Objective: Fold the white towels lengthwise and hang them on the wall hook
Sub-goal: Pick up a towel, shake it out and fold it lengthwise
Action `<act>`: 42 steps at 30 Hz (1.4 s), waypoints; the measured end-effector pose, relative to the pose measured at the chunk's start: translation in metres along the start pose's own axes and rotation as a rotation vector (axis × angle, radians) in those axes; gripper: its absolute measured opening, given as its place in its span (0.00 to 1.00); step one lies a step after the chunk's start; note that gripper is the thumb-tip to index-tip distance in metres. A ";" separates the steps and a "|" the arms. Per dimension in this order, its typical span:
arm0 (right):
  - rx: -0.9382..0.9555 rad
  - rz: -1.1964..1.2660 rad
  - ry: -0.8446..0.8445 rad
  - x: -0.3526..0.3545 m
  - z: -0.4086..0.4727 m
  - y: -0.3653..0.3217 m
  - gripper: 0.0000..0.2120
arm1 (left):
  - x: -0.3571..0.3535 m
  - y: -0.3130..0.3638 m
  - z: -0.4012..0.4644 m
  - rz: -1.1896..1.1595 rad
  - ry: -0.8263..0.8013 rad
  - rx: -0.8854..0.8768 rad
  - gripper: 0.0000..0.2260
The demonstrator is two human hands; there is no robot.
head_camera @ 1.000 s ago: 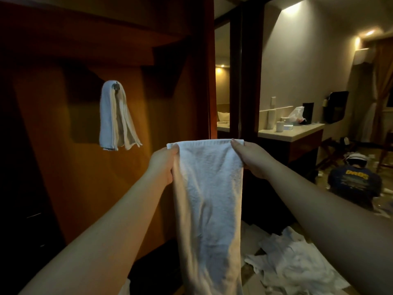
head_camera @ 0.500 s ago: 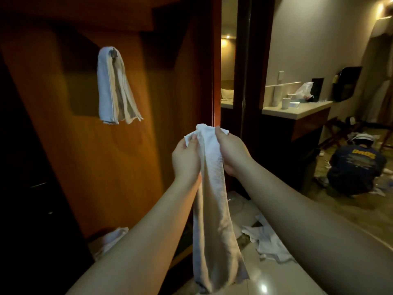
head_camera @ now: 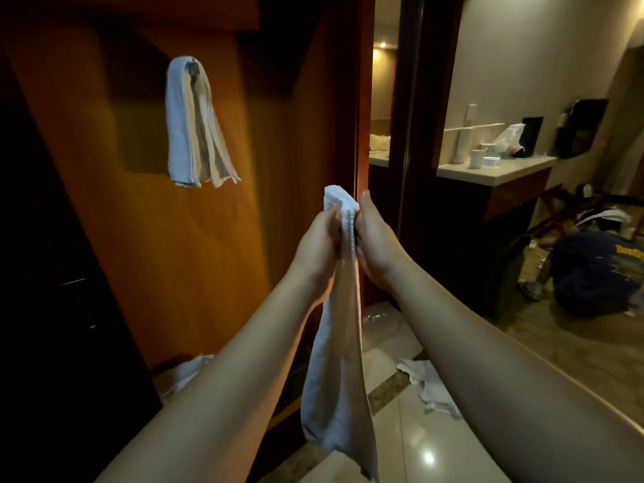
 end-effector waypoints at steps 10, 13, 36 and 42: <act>0.110 -0.479 -0.140 -0.019 -0.009 0.007 0.30 | 0.007 0.024 -0.010 0.300 -0.090 0.173 0.21; 0.031 -0.498 0.048 -0.011 -0.011 0.017 0.23 | 0.007 0.023 -0.004 0.378 -0.092 0.192 0.20; 0.021 0.204 -0.133 0.055 0.016 -0.015 0.32 | 0.034 -0.022 0.016 -0.077 -0.190 0.112 0.15; -0.162 0.521 -0.360 0.054 0.004 0.073 0.38 | 0.029 -0.007 0.026 -0.260 0.001 0.219 0.17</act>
Point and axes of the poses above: each hand's wrist, its own z-axis towards the middle knuckle, its own x-axis out of the back of the hand, y = z × x, the point moved 7 cm from there along z, towards the middle knuckle, and after that the axes turned 7 degrees about -y, right-handed, at the moved point
